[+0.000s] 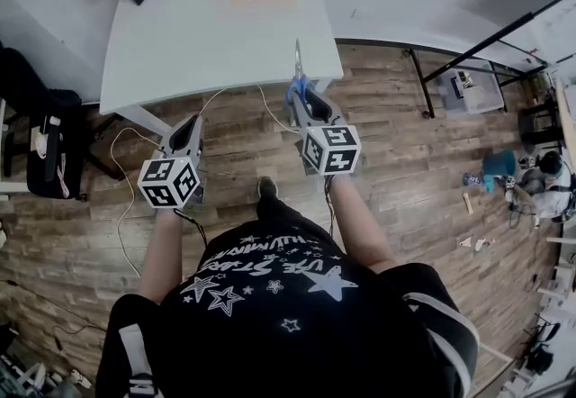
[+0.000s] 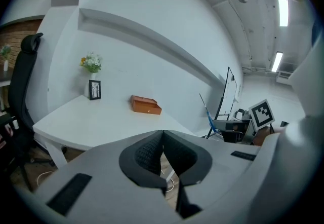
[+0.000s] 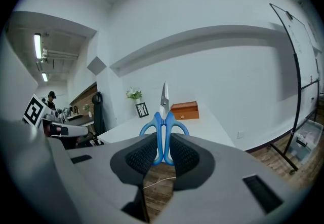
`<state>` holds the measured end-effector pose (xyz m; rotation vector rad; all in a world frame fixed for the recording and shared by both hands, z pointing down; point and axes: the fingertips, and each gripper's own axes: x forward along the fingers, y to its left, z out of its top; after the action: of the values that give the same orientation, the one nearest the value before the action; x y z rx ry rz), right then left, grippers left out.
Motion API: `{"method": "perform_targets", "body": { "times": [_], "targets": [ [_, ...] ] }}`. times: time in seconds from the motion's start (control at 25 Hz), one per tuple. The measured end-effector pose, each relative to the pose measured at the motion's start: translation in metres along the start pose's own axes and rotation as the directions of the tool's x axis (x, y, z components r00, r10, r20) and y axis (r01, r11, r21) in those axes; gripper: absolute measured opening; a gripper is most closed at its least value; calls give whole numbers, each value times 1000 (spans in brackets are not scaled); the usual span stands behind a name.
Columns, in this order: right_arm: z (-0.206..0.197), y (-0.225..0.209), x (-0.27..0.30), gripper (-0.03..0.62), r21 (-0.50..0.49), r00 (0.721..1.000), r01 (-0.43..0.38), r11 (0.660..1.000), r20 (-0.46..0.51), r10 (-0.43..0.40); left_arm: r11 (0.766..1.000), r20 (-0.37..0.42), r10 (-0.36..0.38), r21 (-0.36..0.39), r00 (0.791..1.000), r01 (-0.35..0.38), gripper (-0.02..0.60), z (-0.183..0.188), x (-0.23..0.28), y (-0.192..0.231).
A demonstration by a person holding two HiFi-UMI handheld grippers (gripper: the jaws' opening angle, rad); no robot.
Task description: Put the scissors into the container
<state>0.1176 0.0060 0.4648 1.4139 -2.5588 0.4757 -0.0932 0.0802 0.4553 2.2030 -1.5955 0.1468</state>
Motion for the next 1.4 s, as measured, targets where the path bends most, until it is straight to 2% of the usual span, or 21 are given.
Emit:
{"method": "perform_targets", "body": {
  "times": [0.44,0.6,0.88,1.12,1.4],
  "targets": [
    [39,-77,78,100,27,999,-42,999,17,42,999,12,51,5,999,-51,18,39,98,4],
    [48,-90,96,100,28,997,-70,997,26,69,997,24,70,8,997,-70,18,48,117,5],
    [59,-102,107,100,65,995,-90,994,38,87,997,-3,81,12,997,-81,18,51,130,-2],
    [58,-109,120,100,89,996,-76,993,44,73,998,-23,58,28,998,-57,18,53,149,6],
    [69,-130,161,101,87,999,-36,996,23,34,1000,-29,15,21,999,-14,18,73,205,34]
  ]
}}
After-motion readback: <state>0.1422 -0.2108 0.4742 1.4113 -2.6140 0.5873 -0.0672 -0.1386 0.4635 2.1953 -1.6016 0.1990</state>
